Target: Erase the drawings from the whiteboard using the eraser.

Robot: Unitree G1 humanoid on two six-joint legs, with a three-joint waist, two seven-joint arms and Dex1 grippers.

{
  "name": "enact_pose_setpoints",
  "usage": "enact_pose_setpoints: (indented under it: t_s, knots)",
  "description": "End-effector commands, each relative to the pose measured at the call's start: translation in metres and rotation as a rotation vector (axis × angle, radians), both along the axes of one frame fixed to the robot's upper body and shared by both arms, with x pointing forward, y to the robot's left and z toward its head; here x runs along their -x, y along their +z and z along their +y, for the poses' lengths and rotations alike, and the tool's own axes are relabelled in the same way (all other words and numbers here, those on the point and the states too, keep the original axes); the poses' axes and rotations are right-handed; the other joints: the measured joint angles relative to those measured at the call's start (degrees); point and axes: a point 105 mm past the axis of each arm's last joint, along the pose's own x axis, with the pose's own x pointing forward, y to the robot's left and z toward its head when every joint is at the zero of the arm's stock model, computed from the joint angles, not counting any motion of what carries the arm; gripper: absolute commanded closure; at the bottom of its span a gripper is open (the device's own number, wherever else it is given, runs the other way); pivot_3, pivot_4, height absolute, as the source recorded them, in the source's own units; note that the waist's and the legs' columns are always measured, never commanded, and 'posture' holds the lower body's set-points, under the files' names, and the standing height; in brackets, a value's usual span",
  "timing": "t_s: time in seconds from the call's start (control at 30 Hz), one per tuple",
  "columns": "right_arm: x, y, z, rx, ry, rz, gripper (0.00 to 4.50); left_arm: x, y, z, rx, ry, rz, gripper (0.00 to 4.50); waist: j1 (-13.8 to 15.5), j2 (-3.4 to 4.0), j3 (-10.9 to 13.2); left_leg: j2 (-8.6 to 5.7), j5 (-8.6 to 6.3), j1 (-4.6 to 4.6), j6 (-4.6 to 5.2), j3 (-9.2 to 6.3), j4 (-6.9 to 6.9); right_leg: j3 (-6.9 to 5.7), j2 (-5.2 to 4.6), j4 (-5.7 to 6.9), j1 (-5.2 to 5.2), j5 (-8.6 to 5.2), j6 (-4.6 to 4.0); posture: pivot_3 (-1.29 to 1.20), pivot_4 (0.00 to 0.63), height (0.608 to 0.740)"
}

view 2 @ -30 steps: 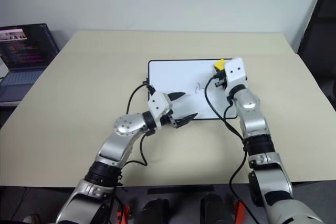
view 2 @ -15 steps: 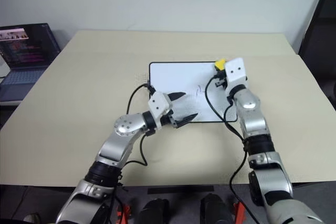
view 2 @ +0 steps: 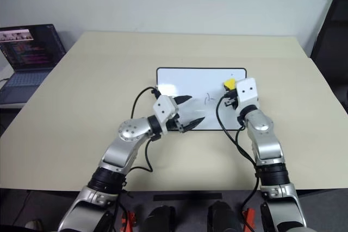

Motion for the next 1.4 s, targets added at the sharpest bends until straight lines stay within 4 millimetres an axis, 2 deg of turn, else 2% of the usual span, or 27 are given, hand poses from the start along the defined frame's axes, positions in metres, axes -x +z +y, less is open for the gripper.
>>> enact_pose_setpoints:
  t_s: [0.03, 0.33, 0.43, 0.57, 0.7, 0.93, 1.27, 1.4]
  knots:
    - [0.000, -0.017, -0.015, 0.014, -0.041, 0.076, 3.32, 0.002, 0.013, -0.006, 0.013, -0.022, -0.048, 0.00, 0.1, 0.00, 0.0, 0.00, 0.00, -0.01, 0.00, 0.00, 0.00, 0.00, 0.00, -0.01, 0.00, 0.00, 0.00, 0.00, 0.150, 0.740]
    - [0.020, 0.028, -0.013, -0.015, 0.019, -0.075, 3.32, 0.003, 0.012, -0.003, 0.013, -0.020, -0.045, 0.00, 0.1, 0.01, 0.0, -0.02, 0.00, -0.11, 0.00, -0.01, -0.03, -0.01, -0.01, -0.06, -0.08, -0.01, 0.01, 0.00, 0.150, 0.740]
    - [0.025, 0.035, -0.007, -0.005, 0.046, -0.101, 3.32, 0.003, 0.011, -0.004, 0.012, -0.022, -0.044, 0.00, 0.0, 0.02, 0.0, -0.01, 0.00, -0.12, 0.00, 0.00, -0.07, 0.00, -0.01, -0.06, -0.12, -0.01, 0.00, 0.00, 0.150, 0.740]
    - [0.018, 0.041, -0.002, -0.013, 0.051, -0.118, 3.32, 0.002, 0.011, -0.006, 0.012, -0.029, -0.044, 0.00, 0.1, 0.02, 0.0, 0.00, 0.00, -0.12, 0.00, -0.03, -0.07, -0.02, 0.02, -0.05, -0.11, -0.02, 0.00, 0.00, 0.150, 0.740]
    - [0.008, 0.043, 0.002, -0.011, 0.053, -0.121, 3.32, 0.002, 0.012, -0.006, 0.010, -0.032, -0.046, 0.00, 0.0, 0.02, 0.0, 0.00, 0.00, -0.11, 0.00, 0.00, -0.04, -0.01, 0.02, -0.04, -0.11, -0.01, -0.01, 0.00, 0.150, 0.740]
    - [-0.013, 0.043, -0.010, 0.023, 0.013, -0.099, 3.32, 0.004, 0.011, -0.003, 0.005, -0.027, -0.049, 0.00, 0.1, 0.02, 0.0, -0.02, 0.00, -0.12, 0.00, 0.00, -0.07, -0.01, -0.01, -0.06, -0.11, -0.01, -0.02, 0.00, 0.150, 0.740]
    - [-0.019, 0.043, -0.010, 0.017, 0.019, -0.105, 3.32, 0.005, 0.011, -0.001, -0.001, -0.025, -0.048, 0.00, 0.1, 0.02, 0.0, -0.01, 0.00, -0.11, 0.00, 0.00, -0.04, 0.00, 0.00, 0.01, -0.11, 0.00, -0.02, 0.00, 0.150, 0.740]
    - [-0.018, 0.037, -0.008, 0.015, 0.028, -0.073, 3.32, 0.005, 0.011, -0.001, -0.002, -0.024, -0.047, 0.00, 0.1, 0.02, 0.0, -0.01, 0.00, -0.11, 0.00, 0.00, -0.03, 0.00, 0.00, 0.02, -0.11, 0.00, -0.03, 0.00, 0.150, 0.740]
